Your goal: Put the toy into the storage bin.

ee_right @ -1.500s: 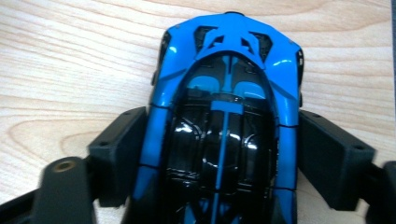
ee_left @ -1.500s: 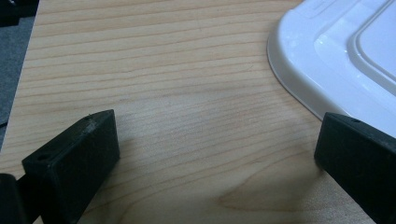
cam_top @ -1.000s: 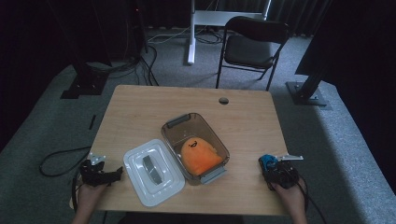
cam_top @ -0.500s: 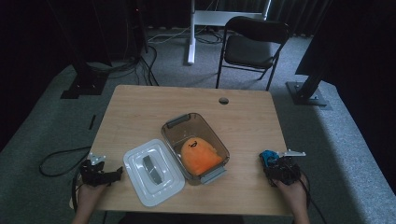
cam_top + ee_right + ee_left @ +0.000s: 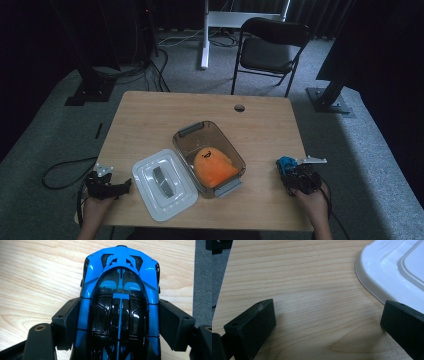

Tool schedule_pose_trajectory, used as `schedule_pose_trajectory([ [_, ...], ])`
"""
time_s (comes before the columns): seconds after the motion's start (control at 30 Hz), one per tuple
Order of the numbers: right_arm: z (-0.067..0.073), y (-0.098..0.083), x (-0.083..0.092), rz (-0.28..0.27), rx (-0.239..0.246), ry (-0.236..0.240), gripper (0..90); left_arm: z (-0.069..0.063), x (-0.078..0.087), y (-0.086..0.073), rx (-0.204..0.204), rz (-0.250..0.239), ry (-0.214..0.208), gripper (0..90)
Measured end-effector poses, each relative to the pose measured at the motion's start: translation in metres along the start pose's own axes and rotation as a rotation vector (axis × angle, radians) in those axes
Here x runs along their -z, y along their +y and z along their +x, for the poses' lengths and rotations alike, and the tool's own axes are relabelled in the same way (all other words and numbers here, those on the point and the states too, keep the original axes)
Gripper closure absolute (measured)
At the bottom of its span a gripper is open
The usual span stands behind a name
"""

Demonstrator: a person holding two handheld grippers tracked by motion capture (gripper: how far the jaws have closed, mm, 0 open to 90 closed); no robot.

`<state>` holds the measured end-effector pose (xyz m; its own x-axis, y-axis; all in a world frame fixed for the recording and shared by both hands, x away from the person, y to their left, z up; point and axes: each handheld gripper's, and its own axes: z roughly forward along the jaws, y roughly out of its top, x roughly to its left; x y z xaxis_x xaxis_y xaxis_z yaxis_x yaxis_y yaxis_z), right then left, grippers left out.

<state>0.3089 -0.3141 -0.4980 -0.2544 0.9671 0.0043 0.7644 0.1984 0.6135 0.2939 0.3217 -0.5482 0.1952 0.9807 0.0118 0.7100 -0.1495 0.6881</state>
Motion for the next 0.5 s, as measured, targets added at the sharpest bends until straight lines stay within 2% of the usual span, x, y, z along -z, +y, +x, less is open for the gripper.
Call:
schedule_pose_trajectory([
  [0.23, 0.003, 0.004, 0.002, -0.004, 0.017, 0.009, 24.9, 0.000, 0.000, 0.000, 0.000, 0.000, 0.000, 0.3],
  [0.5, 0.008, 0.017, 0.011, -0.025, 0.038, 0.010, 24.9, 0.000, 0.000, 0.000, 0.000, -0.001, 0.000, 0.3],
])
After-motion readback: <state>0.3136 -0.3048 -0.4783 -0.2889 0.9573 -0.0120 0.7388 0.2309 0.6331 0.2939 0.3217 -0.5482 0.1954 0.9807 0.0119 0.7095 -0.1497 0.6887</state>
